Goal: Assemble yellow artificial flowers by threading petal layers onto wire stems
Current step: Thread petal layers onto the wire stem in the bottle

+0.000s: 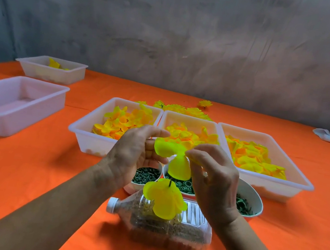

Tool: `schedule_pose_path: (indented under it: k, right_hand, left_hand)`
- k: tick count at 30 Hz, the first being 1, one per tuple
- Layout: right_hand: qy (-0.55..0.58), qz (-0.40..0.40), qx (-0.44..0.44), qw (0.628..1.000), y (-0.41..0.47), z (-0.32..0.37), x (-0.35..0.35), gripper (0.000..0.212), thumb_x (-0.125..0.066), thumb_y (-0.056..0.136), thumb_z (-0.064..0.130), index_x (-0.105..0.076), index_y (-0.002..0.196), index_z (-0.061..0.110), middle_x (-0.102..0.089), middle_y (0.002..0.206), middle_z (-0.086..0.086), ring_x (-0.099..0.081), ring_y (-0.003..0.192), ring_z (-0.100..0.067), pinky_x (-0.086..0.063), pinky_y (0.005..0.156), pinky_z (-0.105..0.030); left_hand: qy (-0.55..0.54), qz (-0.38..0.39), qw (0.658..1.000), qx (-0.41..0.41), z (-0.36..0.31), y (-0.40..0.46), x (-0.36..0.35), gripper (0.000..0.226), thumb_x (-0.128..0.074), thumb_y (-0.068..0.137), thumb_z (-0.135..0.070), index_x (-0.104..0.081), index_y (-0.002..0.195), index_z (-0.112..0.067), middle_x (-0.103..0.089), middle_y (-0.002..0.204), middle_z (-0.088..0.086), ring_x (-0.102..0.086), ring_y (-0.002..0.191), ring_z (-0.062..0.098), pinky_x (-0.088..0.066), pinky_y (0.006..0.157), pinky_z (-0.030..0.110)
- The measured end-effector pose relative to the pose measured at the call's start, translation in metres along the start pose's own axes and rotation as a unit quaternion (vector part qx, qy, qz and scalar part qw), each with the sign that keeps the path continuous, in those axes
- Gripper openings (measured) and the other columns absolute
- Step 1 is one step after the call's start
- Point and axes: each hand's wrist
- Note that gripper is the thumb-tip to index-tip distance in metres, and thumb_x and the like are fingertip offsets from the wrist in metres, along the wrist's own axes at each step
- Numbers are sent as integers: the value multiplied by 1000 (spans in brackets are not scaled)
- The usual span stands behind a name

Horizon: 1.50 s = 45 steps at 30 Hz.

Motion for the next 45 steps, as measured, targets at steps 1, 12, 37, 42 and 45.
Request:
schedule_pose_path:
  k: [1, 12, 37, 42, 45]
  right_hand:
    - [-6, 2, 8, 1000, -1, 1, 0, 10, -64, 82, 1, -74, 79, 0, -66, 81, -15, -65, 73, -29, -52, 58, -36]
    - [174, 37, -187, 966, 3, 11, 6, 43, -66, 72, -17, -70, 101, 14, -69, 99, -4, -66, 93, -15, -51, 75, -19]
    - [416, 170, -515, 730, 15, 13, 14, 28, -69, 76, 3, -63, 98, 19, -74, 76, -2, -69, 67, -17, -51, 57, -29]
    - [447, 181, -511, 712, 20, 13, 17, 29, -69, 72, 4, -64, 98, 18, -73, 71, 2, -68, 59, -10, -47, 44, -20]
    - [444, 180, -505, 719, 20, 17, 17, 36, -74, 57, 19, -66, 91, 16, -72, 69, 1, -68, 59, -11, -50, 45, -23]
  left_hand:
    - [-4, 5, 1000, 9, -2, -1, 0, 32, -47, 93, -35, -66, 97, -9, -69, 66, 8, -62, 48, 18, -45, 41, 19]
    - [19, -12, 1000, 3, 0, -3, -3, 17, -71, 75, -4, -66, 90, -11, -66, 57, -2, -60, 46, 8, -47, 42, 17]
    - [53, 52, 997, -3, 4, -11, -3, 43, -74, 52, -12, -66, 94, -11, -69, 71, 5, -65, 54, 12, -52, 49, 20]
    - [49, 58, 997, -4, 1, -11, -3, 42, -74, 50, -13, -66, 91, -12, -70, 72, 6, -66, 57, 15, -56, 53, 23]
    - [59, 58, 997, 1, 1, -12, -3, 43, -74, 51, -13, -66, 93, -11, -70, 74, 8, -65, 57, 14, -55, 55, 25]
Point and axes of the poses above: each hand's wrist, its own y-axis towards the middle knuckle, its own x-axis out of the back of the hand, z = x × y
